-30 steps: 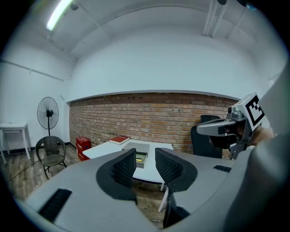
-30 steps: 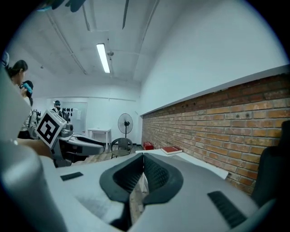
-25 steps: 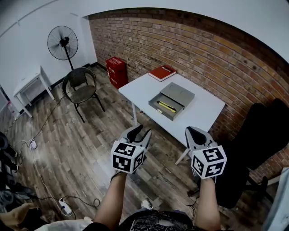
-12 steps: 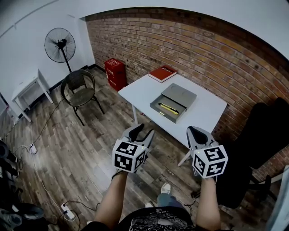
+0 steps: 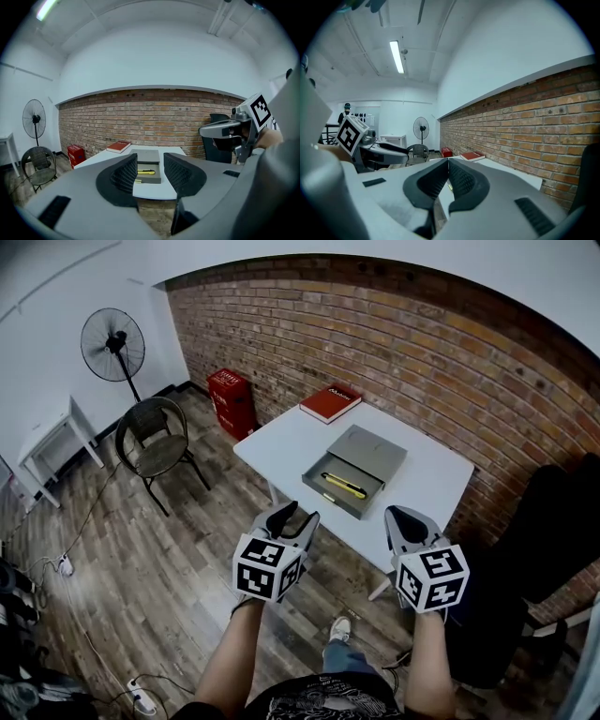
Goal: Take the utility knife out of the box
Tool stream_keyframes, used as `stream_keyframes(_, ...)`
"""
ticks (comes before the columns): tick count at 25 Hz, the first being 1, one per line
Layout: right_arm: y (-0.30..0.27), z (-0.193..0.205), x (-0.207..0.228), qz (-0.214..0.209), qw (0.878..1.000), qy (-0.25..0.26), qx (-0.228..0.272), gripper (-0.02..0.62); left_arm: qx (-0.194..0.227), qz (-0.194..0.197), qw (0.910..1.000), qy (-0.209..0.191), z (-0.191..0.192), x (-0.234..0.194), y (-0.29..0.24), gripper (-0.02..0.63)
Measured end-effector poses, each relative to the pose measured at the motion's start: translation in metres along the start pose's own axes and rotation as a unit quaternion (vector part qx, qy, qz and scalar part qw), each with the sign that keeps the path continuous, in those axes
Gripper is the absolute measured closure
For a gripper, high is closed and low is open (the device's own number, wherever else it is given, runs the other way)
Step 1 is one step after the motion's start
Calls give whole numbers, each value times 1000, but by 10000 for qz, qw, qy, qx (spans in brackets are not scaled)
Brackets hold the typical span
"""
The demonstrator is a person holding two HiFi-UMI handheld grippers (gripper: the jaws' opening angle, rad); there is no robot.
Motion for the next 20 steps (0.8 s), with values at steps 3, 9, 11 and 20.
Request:
stream_keyframes(3, -27, -2, 21, -15, 10000, -26, -5, 577, -9, -18, 10000, -14, -7, -12, -32, 430)
stream_keyframes(9, -82, -14, 76, -45, 9999, -104, -20, 577, -35, -78, 10000, -26, -29, -34, -103, 430)
stream_keyframes(11, -98, -20, 93, -54, 9999, -113, -23, 577, -63, -96, 9999, -27, -36, -40, -124, 430)
stream_keyframes(20, -144, -35, 152, -79, 9999, -115, -24, 577, -113, -95, 9999, -50, -58, -51, -199, 430)
Point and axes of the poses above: the fingertips, and each gripper's own axes: y backward along the fingers, x to its right, z out of its underside, the point moved 5 cm from there along y, backward along the fingers, and after that the axes turned 3 degrees about -y, right-handed, at the moved point
